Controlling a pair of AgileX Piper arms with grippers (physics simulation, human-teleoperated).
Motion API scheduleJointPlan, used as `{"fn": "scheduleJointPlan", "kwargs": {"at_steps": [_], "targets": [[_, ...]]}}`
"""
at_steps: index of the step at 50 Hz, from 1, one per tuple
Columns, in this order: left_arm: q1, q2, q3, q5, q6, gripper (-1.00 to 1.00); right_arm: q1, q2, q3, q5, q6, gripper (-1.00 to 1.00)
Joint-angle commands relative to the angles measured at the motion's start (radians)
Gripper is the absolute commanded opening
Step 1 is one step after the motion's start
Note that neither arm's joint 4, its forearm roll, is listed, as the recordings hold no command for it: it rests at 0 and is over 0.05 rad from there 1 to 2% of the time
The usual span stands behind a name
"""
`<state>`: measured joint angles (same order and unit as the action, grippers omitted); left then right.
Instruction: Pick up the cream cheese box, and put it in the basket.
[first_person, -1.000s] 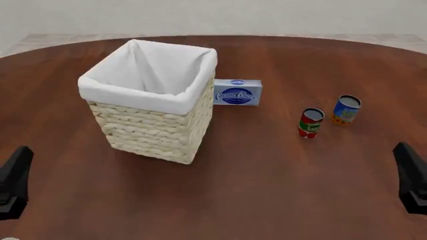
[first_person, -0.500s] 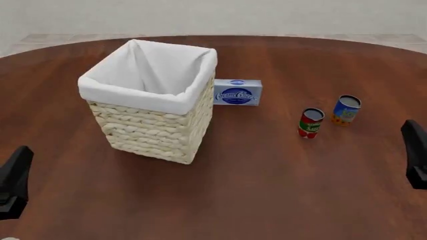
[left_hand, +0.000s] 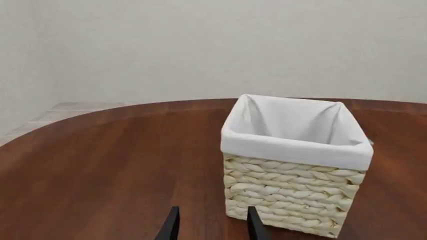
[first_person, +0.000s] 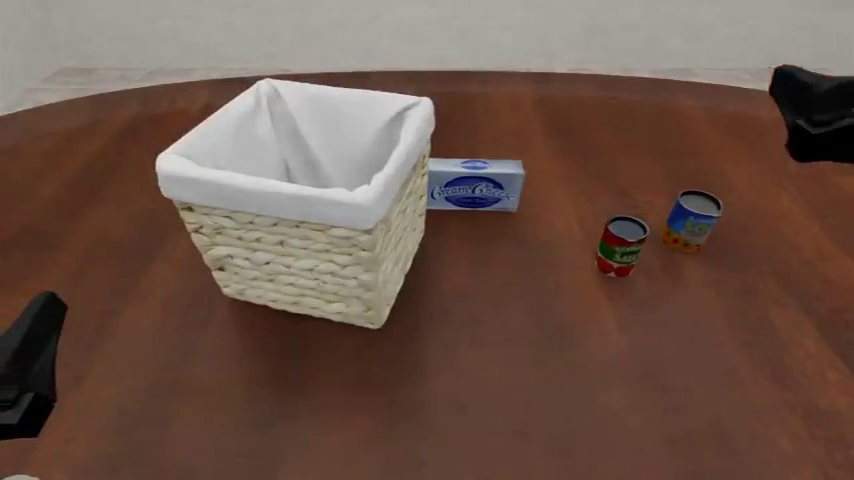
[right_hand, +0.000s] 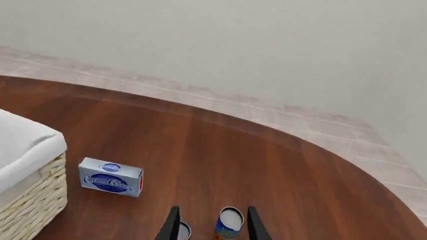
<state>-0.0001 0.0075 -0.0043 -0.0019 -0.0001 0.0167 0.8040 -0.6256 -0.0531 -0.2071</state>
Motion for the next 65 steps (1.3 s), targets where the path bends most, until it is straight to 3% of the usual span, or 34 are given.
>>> {"fn": "scheduleJointPlan", "kwargs": {"at_steps": [1,6,7,9,16,18,19,25,27,31,32,37,38,41,42,48,57,65], "targets": [[0.0,0.0,0.0,0.0,0.0,1.0,0.03,0.206,-0.258,0.104,0.004,1.0],[0.0,0.0,0.0,0.0,0.0,1.0,0.047,0.296,-0.369,0.161,0.025,1.0],[0.0,0.0,0.0,0.0,0.0,1.0,0.087,0.361,-0.436,0.218,0.049,1.0],[0.0,0.0,0.0,0.0,0.0,1.0,0.09,0.383,-0.492,0.247,0.073,1.0],[0.0,0.0,0.0,0.0,0.0,1.0,0.103,0.502,-0.692,0.38,0.071,1.0],[0.0,0.0,0.0,0.0,0.0,1.0,0.106,0.539,-0.746,0.418,0.102,1.0],[0.0,0.0,0.0,0.0,0.0,1.0,0.139,0.602,-0.813,0.49,0.135,1.0],[0.0,0.0,0.0,0.0,0.0,1.0,0.143,0.738,-0.968,0.592,0.096,1.0],[0.0,0.0,0.0,0.0,0.0,1.0,0.155,0.776,-1.018,0.618,0.111,1.0],[0.0,0.0,0.0,0.0,0.0,1.0,0.149,0.79,-1.034,0.625,0.104,1.0],[0.0,0.0,0.0,0.0,0.0,1.0,0.157,0.854,-1.124,0.676,0.107,1.0],[0.0,0.0,0.0,0.0,0.0,1.0,0.162,0.915,-1.209,0.732,0.08,1.0],[0.0,0.0,0.0,0.0,0.0,1.0,0.161,0.936,-1.23,0.749,0.038,1.0],[0.0,0.0,0.0,0.0,0.0,1.0,0.161,0.937,-1.232,0.75,0.038,1.0],[0.0,0.0,0.0,0.0,0.0,1.0,0.18,0.98,-1.279,0.78,-0.014,1.0],[0.0,0.0,0.0,0.0,0.0,1.0,0.175,1.097,-1.457,0.884,-0.074,1.0],[0.0,0.0,0.0,0.0,0.0,1.0,0.183,1.19,-1.568,0.959,-0.188,1.0],[0.0,0.0,0.0,0.0,0.0,1.0,0.234,1.28,-1.7,1.049,-0.247,1.0]]}}
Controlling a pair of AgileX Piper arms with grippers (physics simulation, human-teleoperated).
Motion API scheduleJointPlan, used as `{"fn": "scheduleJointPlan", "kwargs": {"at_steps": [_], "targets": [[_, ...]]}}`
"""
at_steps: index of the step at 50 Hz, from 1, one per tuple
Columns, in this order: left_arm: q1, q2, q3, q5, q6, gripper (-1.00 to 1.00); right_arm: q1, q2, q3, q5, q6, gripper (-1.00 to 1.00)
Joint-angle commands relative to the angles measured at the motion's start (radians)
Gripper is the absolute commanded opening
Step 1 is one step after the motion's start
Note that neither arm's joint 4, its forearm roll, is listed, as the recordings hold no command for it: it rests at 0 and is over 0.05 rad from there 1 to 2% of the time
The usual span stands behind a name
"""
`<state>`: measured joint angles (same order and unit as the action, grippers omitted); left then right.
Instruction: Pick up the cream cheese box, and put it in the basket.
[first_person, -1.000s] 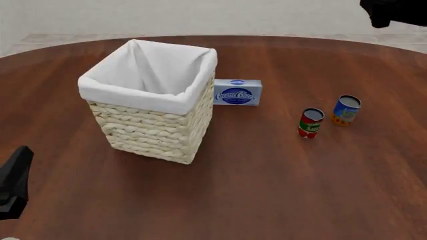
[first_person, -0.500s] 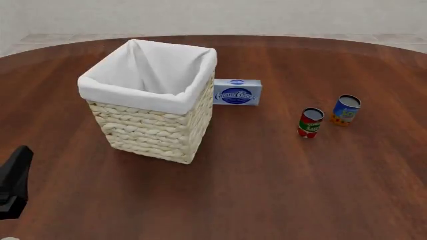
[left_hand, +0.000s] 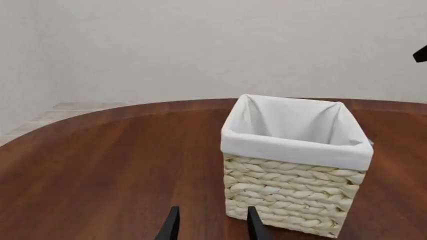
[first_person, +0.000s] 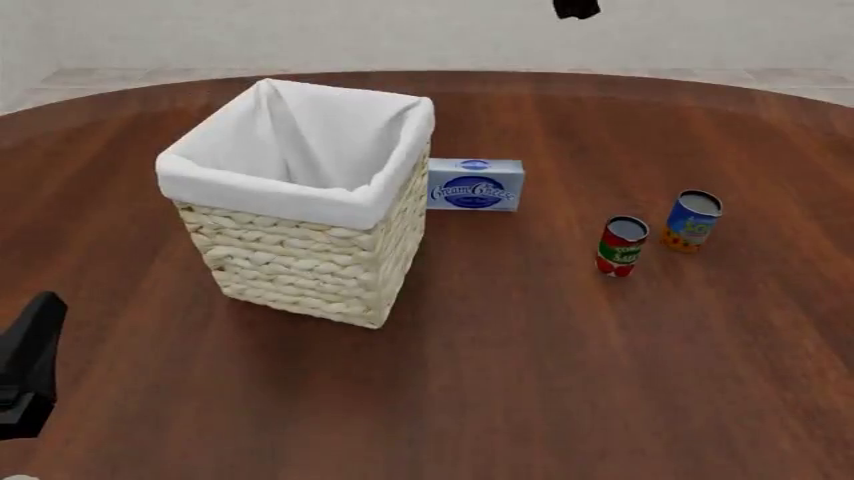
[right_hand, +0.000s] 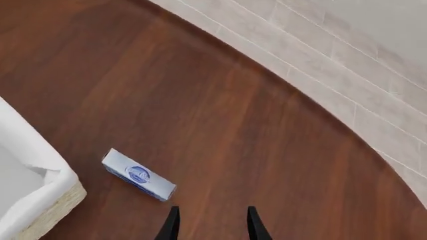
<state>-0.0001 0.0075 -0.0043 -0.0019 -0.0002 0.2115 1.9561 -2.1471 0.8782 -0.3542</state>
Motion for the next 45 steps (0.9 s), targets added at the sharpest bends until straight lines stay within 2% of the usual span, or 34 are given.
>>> {"fn": "scheduleJointPlan", "kwargs": {"at_steps": [1,6,7,10,11,13,16,20,24,26,27,34,45], "targets": [[0.0,0.0,0.0,0.0,0.0,1.0,0.051,0.135,-0.192,0.129,-0.104,1.0],[0.0,0.0,0.0,0.0,0.001,1.0,0.082,0.193,-0.294,0.199,-0.119,1.0],[0.0,0.0,0.0,0.0,0.0,1.0,0.091,0.213,-0.315,0.219,-0.136,1.0],[0.0,0.0,0.0,0.0,0.0,1.0,0.091,0.232,-0.359,0.238,-0.127,1.0],[0.0,0.0,0.0,0.0,0.0,1.0,0.096,0.266,-0.395,0.264,-0.154,1.0],[0.0,0.0,0.0,0.0,0.0,1.0,0.101,0.287,-0.442,0.289,-0.148,1.0],[0.0,0.0,0.0,0.0,0.0,1.0,0.108,0.336,-0.515,0.338,-0.178,1.0],[0.0,0.0,0.0,0.0,0.0,1.0,0.111,0.348,-0.501,0.341,-0.201,1.0],[0.0,0.0,0.0,0.0,0.0,1.0,0.134,0.348,-0.486,0.341,-0.192,1.0],[0.0,0.0,0.0,0.0,0.0,1.0,0.133,0.353,-0.475,0.341,-0.208,1.0],[0.0,0.0,0.0,0.0,0.0,1.0,0.157,0.346,-0.456,0.341,-0.193,1.0],[0.0,0.0,0.0,0.0,0.0,1.0,0.164,0.363,-0.45,0.341,-0.211,1.0],[0.0,0.0,0.0,0.0,0.0,1.0,0.209,0.368,-0.347,0.342,-0.233,1.0]]}}
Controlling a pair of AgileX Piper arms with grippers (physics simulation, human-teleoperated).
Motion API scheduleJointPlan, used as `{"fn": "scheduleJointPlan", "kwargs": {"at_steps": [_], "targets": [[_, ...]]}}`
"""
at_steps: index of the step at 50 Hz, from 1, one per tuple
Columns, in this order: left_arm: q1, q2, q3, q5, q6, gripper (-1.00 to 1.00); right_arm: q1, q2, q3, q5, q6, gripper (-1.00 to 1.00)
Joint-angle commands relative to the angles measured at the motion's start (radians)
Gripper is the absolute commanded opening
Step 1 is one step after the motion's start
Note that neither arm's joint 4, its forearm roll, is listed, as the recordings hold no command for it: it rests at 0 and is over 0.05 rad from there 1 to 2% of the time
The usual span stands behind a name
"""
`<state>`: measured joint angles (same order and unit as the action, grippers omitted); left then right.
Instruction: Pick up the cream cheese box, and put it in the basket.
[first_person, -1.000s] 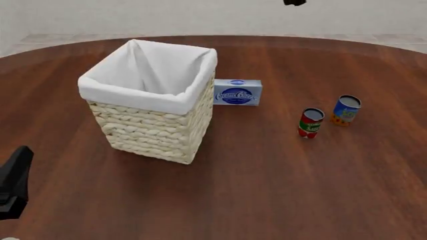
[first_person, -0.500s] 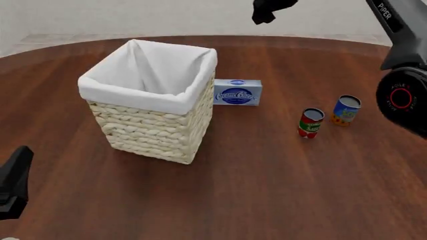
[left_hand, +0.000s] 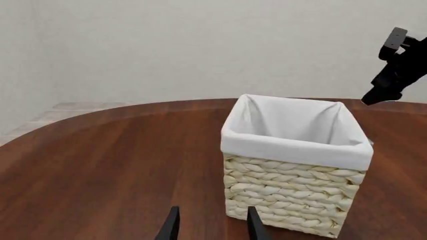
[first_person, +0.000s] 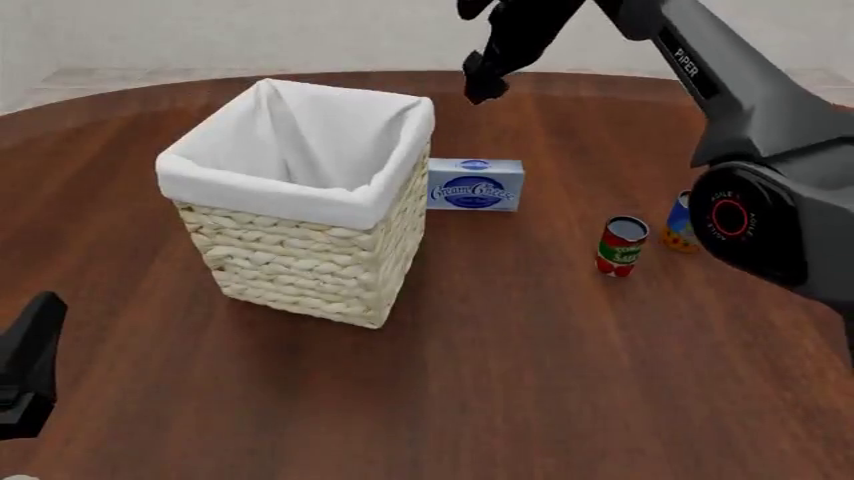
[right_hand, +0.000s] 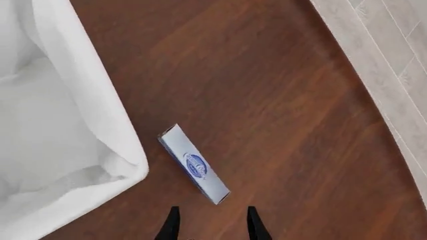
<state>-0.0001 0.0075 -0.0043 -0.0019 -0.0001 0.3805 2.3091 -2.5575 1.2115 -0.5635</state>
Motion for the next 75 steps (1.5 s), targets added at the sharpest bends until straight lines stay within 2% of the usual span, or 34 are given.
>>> {"fn": "scheduleJointPlan", "kwargs": {"at_steps": [1,10,11,13,14,15,16,19,21,23,24,25,26,27,28,33,47,55,75], "targets": [[0.0,0.0,0.0,0.0,0.0,1.0,0.04,0.015,0.064,0.008,-0.023,1.0],[0.0,0.0,0.0,0.0,0.0,1.0,0.036,0.021,0.115,0.008,-0.063,1.0],[0.0,0.0,0.0,0.0,0.0,1.0,0.024,0.025,0.121,0.008,-0.08,1.0],[0.0,0.0,0.0,0.0,0.0,1.0,0.023,0.026,0.125,0.008,-0.07,1.0],[0.0,0.0,0.0,0.0,0.0,1.0,-0.004,0.035,0.118,0.008,-0.098,1.0],[0.0,0.0,0.0,0.0,0.0,1.0,-0.005,0.034,0.116,0.008,-0.086,1.0],[0.0,0.0,0.0,0.0,0.0,1.0,-0.023,0.039,0.114,0.008,-0.103,1.0],[0.0,0.0,0.0,0.0,0.0,1.0,-0.051,0.051,0.084,0.008,-0.114,1.0],[0.0,0.0,0.0,0.0,0.0,1.0,-0.094,0.071,0.042,0.008,-0.143,1.0],[0.0,0.0,0.0,0.0,0.0,1.0,-0.094,0.071,0.042,0.008,-0.143,1.0],[0.0,0.0,0.0,0.0,0.0,1.0,-0.143,0.095,-0.016,0.008,-0.163,1.0],[0.0,0.0,0.0,0.0,0.0,1.0,-0.179,0.117,-0.07,0.008,-0.205,1.0],[0.0,0.0,0.0,0.0,0.0,1.0,-0.179,0.117,-0.071,0.008,-0.205,1.0],[0.0,0.0,0.0,0.0,0.0,1.0,-0.17,0.11,-0.07,0.008,-0.178,1.0],[0.0,0.0,0.0,0.0,0.0,1.0,-0.178,0.114,-0.077,0.008,-0.195,1.0],[0.0,0.0,0.0,0.0,0.0,1.0,-0.188,0.128,-0.092,0.008,-0.204,1.0],[0.0,0.0,0.0,0.0,0.0,1.0,-0.143,0.153,-0.105,0.008,-0.184,1.0],[0.0,0.0,0.0,0.0,0.0,1.0,-0.106,0.156,-0.124,0.008,-0.132,1.0],[0.0,0.0,0.0,0.0,0.0,1.0,-0.088,0.184,-0.135,0.008,-0.099,1.0]]}}
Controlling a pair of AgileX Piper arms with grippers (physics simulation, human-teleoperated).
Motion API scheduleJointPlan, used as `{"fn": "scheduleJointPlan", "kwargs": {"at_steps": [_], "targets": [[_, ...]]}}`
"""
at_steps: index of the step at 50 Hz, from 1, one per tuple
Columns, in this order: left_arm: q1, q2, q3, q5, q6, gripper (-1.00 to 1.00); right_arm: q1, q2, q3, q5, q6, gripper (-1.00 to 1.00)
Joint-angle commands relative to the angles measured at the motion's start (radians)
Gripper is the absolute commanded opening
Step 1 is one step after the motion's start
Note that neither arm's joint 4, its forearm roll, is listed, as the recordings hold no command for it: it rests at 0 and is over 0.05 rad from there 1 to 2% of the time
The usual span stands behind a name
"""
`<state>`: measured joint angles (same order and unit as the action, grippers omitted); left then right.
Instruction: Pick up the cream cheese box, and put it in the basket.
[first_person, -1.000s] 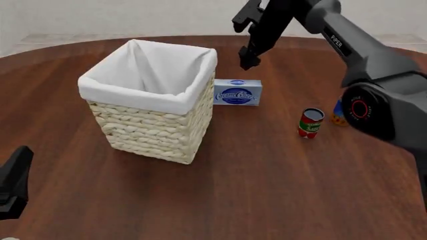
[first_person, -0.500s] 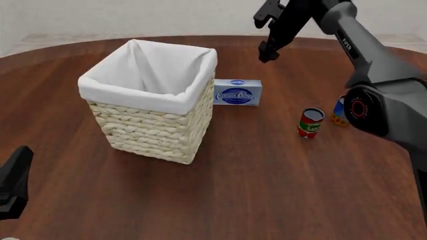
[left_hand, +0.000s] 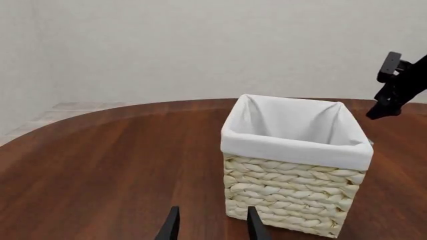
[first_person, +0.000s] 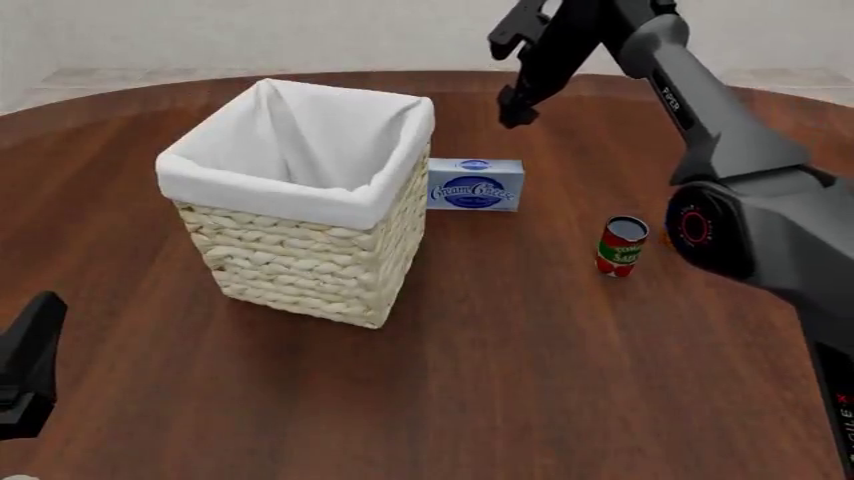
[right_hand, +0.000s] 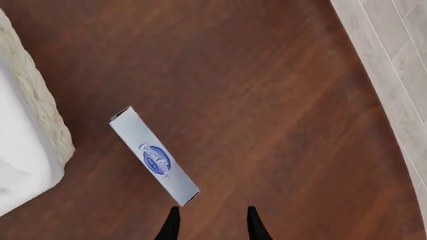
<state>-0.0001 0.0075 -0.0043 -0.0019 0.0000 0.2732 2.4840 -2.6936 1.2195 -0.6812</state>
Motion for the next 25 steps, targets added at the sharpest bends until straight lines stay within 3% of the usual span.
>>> {"fn": "scheduleJointPlan", "kwargs": {"at_steps": [1,19,25], "targets": [[0.0,0.0,0.0,0.0,0.0,1.0,0.028,0.007,0.006,0.0,0.026,1.0],[0.0,0.0,0.0,0.0,0.0,1.0,0.103,-0.016,0.05,0.0,0.016,1.0],[0.0,0.0,0.0,0.0,0.0,1.0,0.093,0.007,0.038,0.0,-0.012,1.0]]}}
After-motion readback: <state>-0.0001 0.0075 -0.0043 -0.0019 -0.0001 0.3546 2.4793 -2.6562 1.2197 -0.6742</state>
